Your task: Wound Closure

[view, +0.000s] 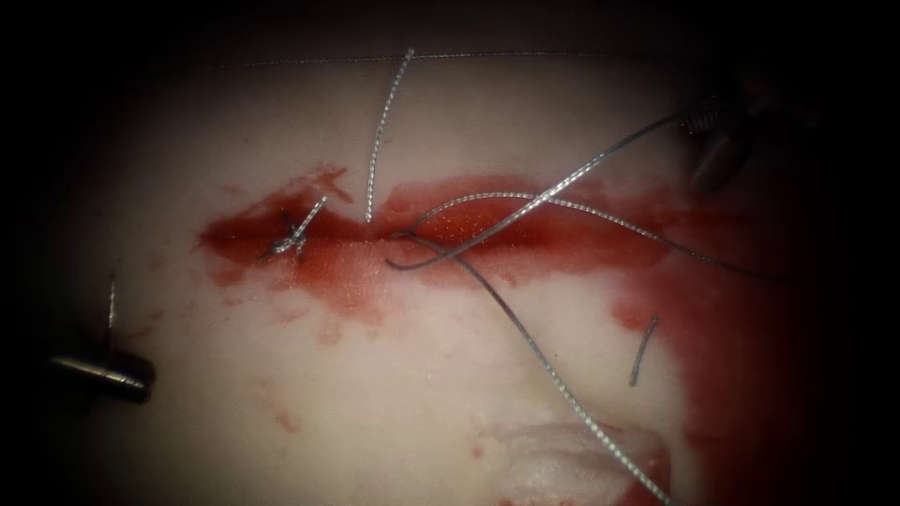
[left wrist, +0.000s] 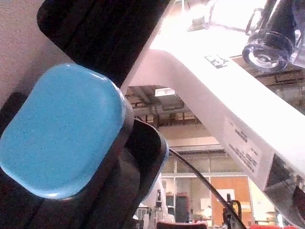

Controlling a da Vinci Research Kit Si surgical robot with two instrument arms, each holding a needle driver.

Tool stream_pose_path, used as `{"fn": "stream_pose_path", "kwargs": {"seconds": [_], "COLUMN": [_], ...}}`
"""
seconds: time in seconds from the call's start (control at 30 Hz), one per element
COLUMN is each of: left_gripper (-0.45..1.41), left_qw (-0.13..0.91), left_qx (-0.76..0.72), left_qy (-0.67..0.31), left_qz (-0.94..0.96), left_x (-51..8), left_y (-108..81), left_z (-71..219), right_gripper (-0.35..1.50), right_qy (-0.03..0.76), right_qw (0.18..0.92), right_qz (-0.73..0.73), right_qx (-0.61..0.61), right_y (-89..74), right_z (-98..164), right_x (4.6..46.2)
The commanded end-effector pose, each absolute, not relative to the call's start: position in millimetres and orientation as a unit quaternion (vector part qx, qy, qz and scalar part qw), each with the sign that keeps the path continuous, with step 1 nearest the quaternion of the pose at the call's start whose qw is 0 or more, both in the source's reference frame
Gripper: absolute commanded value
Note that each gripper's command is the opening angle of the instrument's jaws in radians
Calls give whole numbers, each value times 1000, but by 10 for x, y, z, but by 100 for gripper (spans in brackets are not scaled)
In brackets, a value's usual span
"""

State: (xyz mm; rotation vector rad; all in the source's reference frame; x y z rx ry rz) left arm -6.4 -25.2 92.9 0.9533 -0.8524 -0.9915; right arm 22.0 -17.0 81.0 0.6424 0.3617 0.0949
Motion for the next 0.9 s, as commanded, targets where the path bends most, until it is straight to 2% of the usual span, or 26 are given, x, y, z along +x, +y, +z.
{"fn": "stream_pose_path", "kwargs": {"seconds": [0.03,0.13,0.4,0.5,0.57,0.7,0.73,0.77,0.87,0.9], "left_gripper": [-45,-45,-45,-45,-45,-45,-45,-45,-45,-45], "left_qw": [690,690,690,690,690,690,690,690,690,690], "left_qx": [425,425,425,425,425,425,425,425,425,425], "left_qy": [-384,-384,-384,-384,-384,-384,-384,-384,-384,-384], "left_qz": [-442,-442,-442,-442,-442,-442,-442,-442,-442,-442], "left_x": [-69,-69,-69,-69,-69,-69,-69,-69,-69,-69], "left_y": [-241,-241,-241,-241,-241,-241,-241,-241,-241,-241], "left_z": [926,926,926,926,926,926,926,926,926,926], "right_gripper": [78,104,101,111,111,123,111,69,66,57], "right_qy": [189,192,201,214,230,342,382,414,413,412], "right_qw": [926,920,907,903,897,854,833,815,810,818], "right_qz": [50,55,45,39,43,61,62,62,99,110], "right_qx": [322,338,367,371,375,387,394,401,403,387], "right_y": [-148,-141,-129,-128,-128,-128,-128,-128,-125,-126], "right_z": [792,766,718,708,701,675,664,653,643,645], "right_x": [227,228,226,226,226,229,232,238,261,273]}}
